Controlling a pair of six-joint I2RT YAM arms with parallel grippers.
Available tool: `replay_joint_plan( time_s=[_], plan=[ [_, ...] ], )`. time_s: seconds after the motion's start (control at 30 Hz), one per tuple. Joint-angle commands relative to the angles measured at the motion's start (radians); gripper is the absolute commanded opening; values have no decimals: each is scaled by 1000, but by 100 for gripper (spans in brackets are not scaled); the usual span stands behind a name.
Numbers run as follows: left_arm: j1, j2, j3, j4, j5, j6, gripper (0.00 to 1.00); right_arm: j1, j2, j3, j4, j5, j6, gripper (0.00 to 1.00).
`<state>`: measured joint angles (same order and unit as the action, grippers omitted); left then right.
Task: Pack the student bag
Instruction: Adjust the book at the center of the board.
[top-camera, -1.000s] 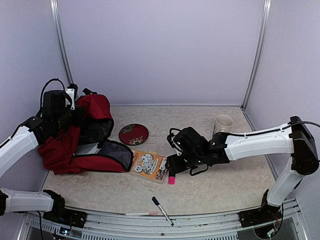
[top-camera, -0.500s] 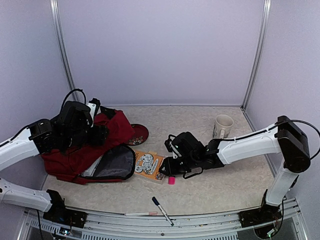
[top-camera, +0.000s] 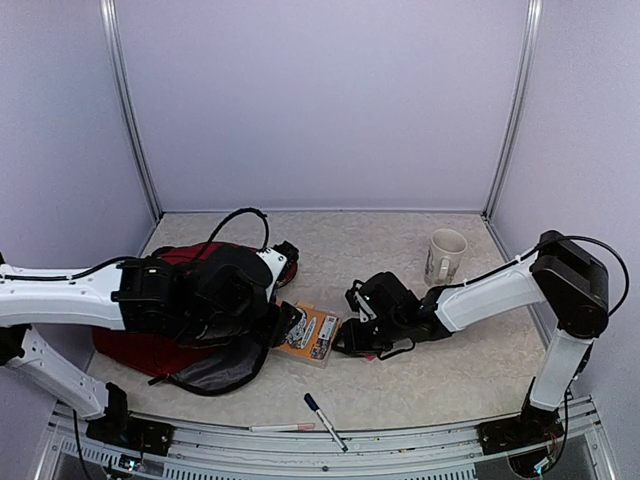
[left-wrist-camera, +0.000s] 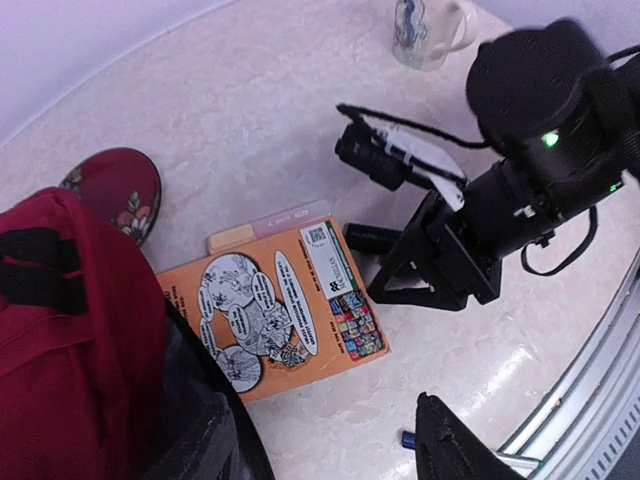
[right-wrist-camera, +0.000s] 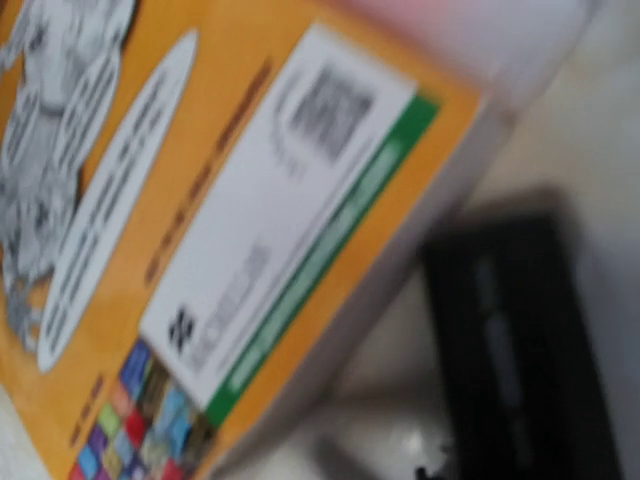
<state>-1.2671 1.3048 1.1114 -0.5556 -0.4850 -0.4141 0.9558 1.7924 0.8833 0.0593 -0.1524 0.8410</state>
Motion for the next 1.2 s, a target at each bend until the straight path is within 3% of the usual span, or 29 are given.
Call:
replay_joint_plan(
  time_s=[0.0,0.2,0.3,0.37,0.6,0.9,1.0,1.17],
  plan=[
    [88,140,-19,83,151,-69,58,-23,34,14,71,-50,4,46],
    [213,266,-91,183,275,-130,55,-38,59,3,167,-134,56,49],
    [236,393,-134,298,470,-126,55,-38,88,10,282,-214,92,51],
    [239,443,-152,350,530,-133,54,-38,102,22,309,-250,109,51],
    [241,496,-180,418,568,-147,48,-38,123,40,419,-321,184,48],
    [244,471,-220,466,600,-144,29,-39,101,32,626,-315,300,35],
    [179,409,-161,372,468,-70,31,-43,87,28,574,-273,293,35],
    [138,364,-29,56,206,41,51,-67,60,-15,488,-219,264,37]
  ],
)
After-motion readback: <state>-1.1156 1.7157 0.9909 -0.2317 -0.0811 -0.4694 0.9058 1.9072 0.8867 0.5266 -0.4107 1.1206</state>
